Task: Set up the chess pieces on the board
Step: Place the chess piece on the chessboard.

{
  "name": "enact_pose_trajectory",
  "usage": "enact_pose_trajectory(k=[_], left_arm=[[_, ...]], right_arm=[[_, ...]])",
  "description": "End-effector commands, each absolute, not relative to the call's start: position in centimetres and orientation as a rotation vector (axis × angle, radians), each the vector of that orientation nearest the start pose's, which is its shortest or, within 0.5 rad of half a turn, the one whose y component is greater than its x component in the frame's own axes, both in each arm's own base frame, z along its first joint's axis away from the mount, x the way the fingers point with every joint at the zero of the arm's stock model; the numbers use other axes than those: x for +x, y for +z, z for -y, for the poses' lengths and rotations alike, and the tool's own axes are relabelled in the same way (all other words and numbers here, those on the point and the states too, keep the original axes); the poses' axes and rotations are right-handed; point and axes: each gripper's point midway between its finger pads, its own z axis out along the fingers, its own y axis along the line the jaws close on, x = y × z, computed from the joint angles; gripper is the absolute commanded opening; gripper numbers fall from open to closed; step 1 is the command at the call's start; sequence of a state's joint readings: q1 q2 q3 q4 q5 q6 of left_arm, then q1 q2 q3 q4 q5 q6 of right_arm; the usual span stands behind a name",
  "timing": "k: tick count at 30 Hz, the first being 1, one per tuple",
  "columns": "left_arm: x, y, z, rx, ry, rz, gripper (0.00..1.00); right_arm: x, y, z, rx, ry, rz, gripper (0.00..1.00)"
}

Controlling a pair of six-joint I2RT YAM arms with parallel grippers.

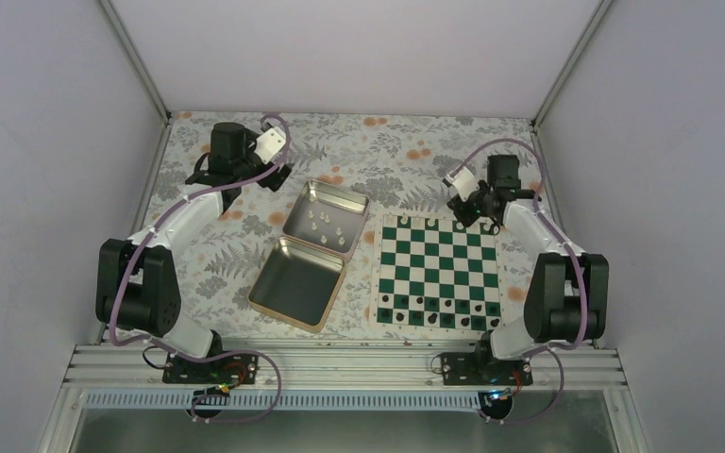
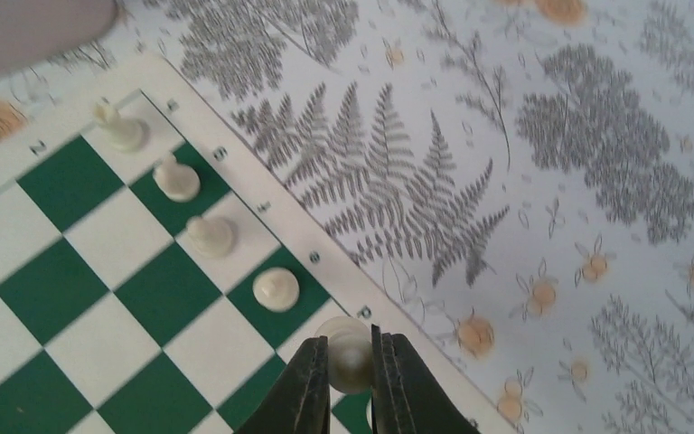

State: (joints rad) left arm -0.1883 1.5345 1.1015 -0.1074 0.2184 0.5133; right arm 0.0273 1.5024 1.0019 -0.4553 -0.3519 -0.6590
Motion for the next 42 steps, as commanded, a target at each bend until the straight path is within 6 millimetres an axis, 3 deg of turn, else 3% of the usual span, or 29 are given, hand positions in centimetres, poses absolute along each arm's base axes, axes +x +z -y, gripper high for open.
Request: enact_pose_trajectory(k=[1,5,13,27,42], left_arm=[[45.4,20.9,13.1,0.861,-0.037,-1.902,1.0],[45.4,20.6,13.3,0.865,-0.034,-1.906,1.0],[45.4,20.5,13.5,0.871,-0.034,-1.907,1.0],[45.4,20.5,13.5,0.873,-0.025,-1.906,1.0],[45.4,20.2,13.6,0.882,-0.03,-1.911,1.0]], right_arm=[[37.7,11.3,-6.2,-0.984,0.17,-2.227,0.11],[37.0,8.6,-5.7,-1.003,0.169,-2.282,0.11],[37.4,6.9,-5.7,-0.997,0.205,-2.304,0.11],[38.8,6.1,-5.9,-1.003,0.231,-2.306,0.13],[38.8,5.1,-5.5,-1.03,0.219,-2.341,0.13]])
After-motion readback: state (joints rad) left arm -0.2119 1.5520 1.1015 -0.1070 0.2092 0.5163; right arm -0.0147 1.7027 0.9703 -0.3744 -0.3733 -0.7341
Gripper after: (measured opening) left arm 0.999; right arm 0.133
